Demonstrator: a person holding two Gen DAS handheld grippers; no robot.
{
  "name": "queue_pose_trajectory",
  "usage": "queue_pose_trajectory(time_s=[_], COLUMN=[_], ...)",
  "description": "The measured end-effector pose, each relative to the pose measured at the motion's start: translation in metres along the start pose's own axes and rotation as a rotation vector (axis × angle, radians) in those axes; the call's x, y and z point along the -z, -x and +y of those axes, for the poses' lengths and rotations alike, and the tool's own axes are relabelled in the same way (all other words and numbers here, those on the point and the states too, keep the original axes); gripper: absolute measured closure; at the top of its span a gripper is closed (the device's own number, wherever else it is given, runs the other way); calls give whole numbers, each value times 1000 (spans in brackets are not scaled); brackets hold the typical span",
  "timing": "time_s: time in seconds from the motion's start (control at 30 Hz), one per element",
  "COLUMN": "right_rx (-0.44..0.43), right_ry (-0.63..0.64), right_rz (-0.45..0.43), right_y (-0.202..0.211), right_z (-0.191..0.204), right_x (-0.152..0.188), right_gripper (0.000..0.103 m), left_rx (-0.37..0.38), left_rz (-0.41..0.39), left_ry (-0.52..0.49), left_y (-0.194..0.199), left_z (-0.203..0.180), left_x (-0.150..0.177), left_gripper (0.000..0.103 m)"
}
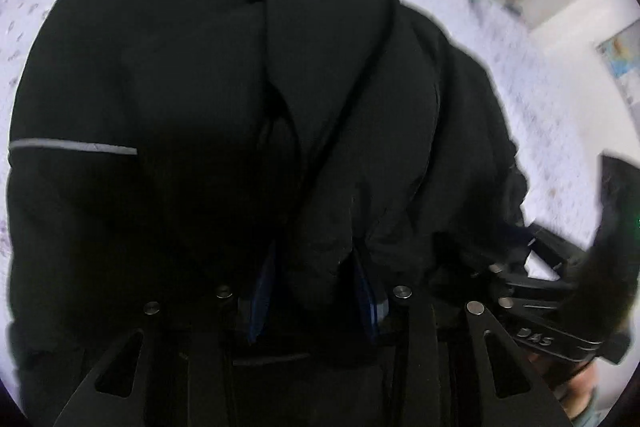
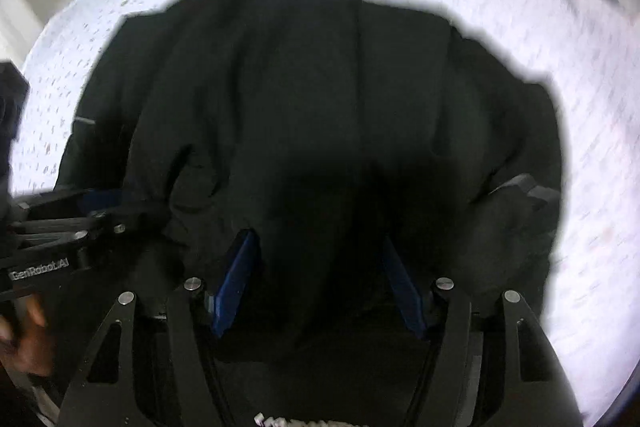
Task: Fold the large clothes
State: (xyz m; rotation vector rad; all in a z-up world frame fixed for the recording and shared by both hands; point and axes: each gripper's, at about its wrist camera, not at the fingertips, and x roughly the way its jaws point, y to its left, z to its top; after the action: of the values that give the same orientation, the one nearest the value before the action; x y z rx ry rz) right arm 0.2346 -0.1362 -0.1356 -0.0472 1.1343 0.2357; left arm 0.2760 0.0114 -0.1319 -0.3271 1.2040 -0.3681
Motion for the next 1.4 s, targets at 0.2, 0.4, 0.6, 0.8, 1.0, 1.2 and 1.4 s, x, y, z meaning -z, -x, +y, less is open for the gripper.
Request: queue_pose_trajectory(time_s=[0.2,0.4,0.6,0.8,1.0,1.2,1.4], right_rx=[10,-84,-63,-49,7,74,77], right_ry=[-27,-87,-25,-18,-65,-169,-215], right_rz=[-114,-208,-297,-441,-395,-310,-259], right_y=[7,46,117,204,181,155,126], right_z=[3,9,31,31,15,-23,-45], right_x=[14,53,132,179,213,239,266], right_gripper=[31,30,30,21,17,17,17], left_rx=[0,-41,-39,-97,-161,-256,-307], left_rz=[-118,-239,-296,-289,-278,-301,-341], left_ry=[-76,-92,-5,15,-4,-76,-69], left_y=[28,72,125,138,135,133,128], left_z=[-9,-29,-23,-28,-30,-40,-47], left_x=[30,65,150,202,234,251,259], left_gripper=[64,64,57,57,57,53,45])
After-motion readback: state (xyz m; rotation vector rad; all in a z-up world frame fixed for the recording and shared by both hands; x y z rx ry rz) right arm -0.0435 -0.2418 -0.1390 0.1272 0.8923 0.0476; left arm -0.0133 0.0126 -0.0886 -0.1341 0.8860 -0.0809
